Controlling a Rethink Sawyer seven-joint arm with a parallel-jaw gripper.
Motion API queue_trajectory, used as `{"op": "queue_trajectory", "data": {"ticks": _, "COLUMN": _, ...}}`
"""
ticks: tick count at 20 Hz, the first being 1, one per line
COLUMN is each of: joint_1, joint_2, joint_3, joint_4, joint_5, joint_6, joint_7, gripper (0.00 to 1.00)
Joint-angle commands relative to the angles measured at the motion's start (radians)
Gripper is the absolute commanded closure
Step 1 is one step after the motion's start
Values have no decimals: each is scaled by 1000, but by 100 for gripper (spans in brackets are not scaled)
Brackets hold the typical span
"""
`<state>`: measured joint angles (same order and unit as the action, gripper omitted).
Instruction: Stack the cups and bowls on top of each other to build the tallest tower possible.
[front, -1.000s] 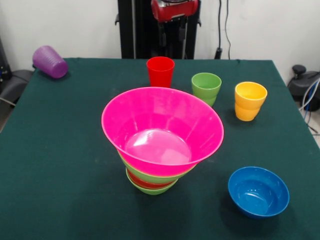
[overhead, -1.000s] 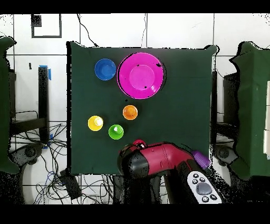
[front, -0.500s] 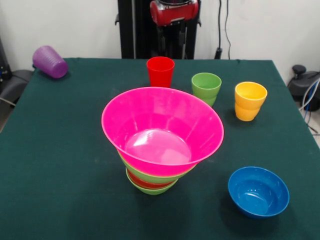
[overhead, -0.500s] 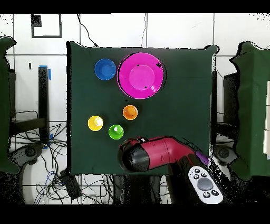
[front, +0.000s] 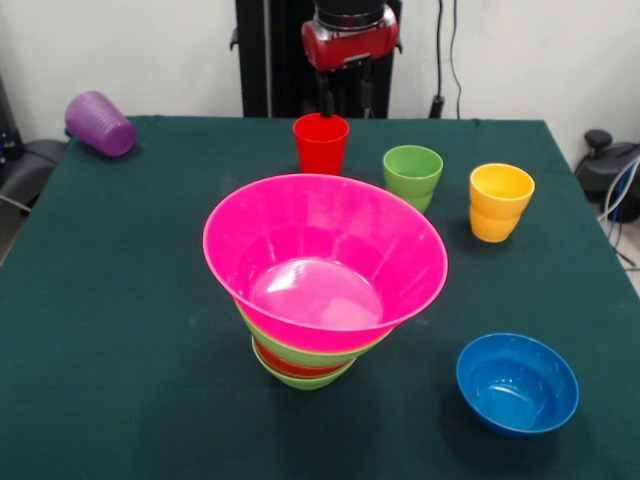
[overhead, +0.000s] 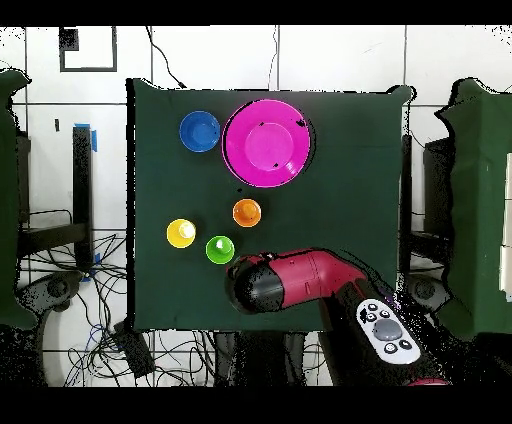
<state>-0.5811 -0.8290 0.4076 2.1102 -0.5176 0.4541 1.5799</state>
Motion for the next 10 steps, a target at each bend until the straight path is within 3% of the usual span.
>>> {"op": "queue_trajectory", "data": {"ticks": 1, "joint_1": 35, "joint_2": 103, "joint_3": 6, "joint_4": -89, "joint_5": -86, "joint_6": -7, "joint_7": 2, "gripper": 0}}
{"op": "queue_trajectory", "data": {"ticks": 10, "joint_1": 46, "joint_2": 132, "joint_3": -7, "joint_4": -114, "joint_5": -120, "joint_6": -25, "joint_7": 20, "gripper": 0}}
